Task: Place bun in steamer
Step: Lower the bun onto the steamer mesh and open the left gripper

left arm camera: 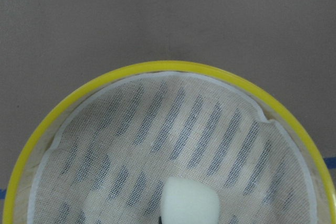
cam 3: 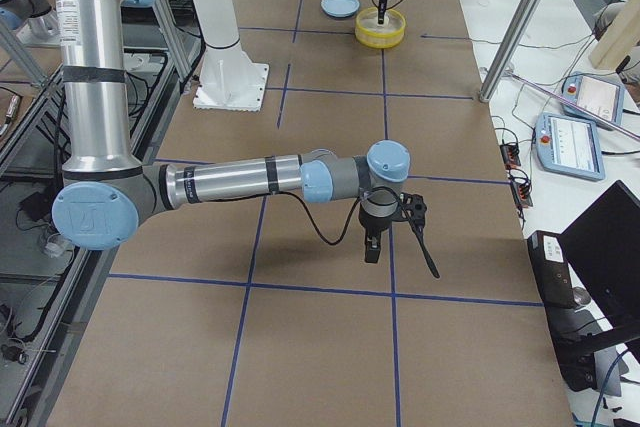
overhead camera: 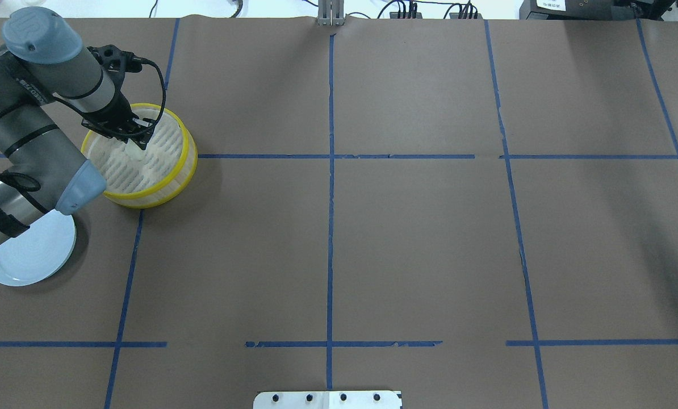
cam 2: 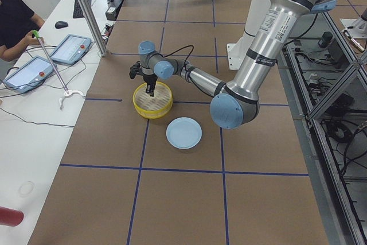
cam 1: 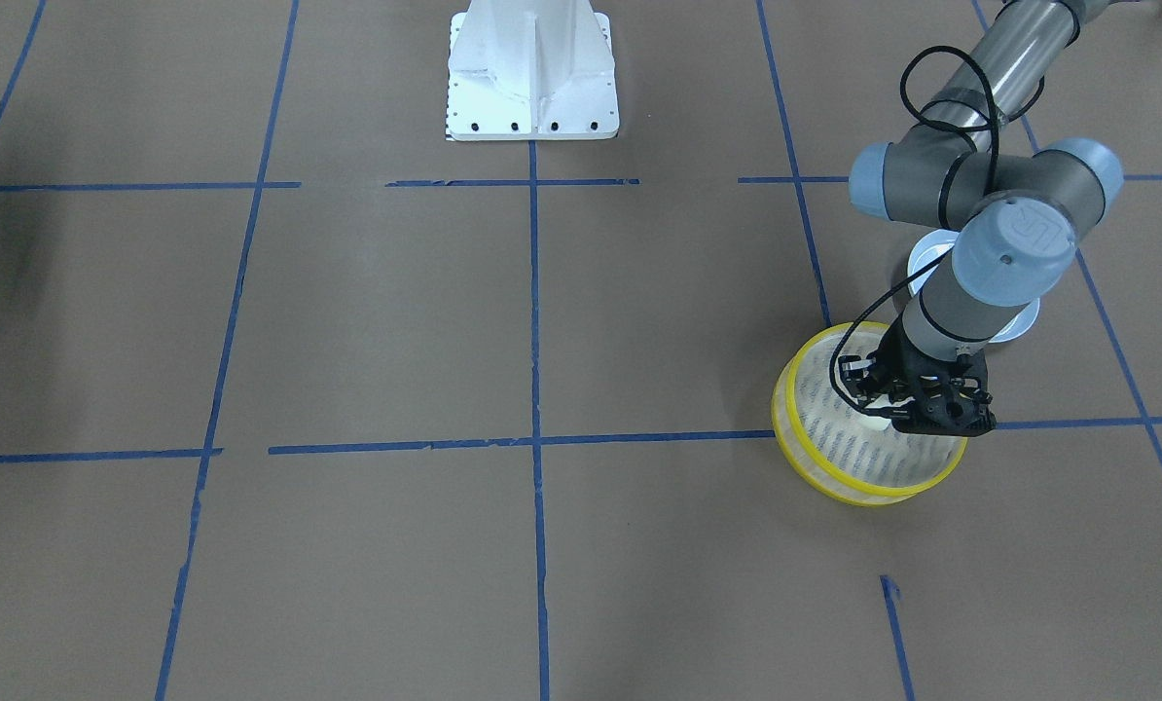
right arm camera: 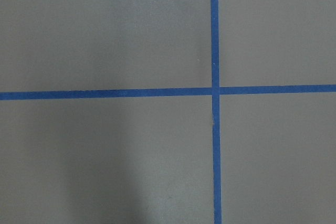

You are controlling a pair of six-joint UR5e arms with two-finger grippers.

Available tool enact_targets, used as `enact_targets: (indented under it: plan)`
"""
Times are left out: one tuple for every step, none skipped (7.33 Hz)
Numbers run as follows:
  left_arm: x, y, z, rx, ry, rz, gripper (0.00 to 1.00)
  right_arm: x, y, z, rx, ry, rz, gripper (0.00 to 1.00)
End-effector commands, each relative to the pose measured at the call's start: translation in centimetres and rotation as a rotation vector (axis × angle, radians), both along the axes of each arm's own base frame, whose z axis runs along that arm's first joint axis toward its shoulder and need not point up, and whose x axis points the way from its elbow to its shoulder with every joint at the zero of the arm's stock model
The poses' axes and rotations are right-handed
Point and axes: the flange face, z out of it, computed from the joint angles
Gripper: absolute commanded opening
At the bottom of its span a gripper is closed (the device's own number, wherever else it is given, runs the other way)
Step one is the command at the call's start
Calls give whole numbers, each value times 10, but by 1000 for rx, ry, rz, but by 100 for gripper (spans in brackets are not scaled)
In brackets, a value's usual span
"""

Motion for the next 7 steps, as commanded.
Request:
enact_targets:
  plan:
    - [2, 0, 4, -1, -2, 2, 30, 0, 0, 0, 0, 0, 0, 100]
    - [2, 0, 6, -3, -4, 2, 31, 0, 0, 0, 0, 0, 0, 100]
    - [3, 1, 7, -1, -1, 5, 41, 0, 0, 0, 0, 0, 0, 100]
    - [4, 1, 6, 1, -1, 6, 68, -1, 0, 0, 0, 0, -1, 100]
    - [8, 2, 8, -2, -4, 12, 99, 0, 0, 0, 0, 0, 0, 100]
    - [9, 3, 8, -3, -3, 15, 100, 0, 0, 0, 0, 0, 0, 100]
    - [9, 3, 8, -3, -3, 15, 100, 0, 0, 0, 0, 0, 0, 100]
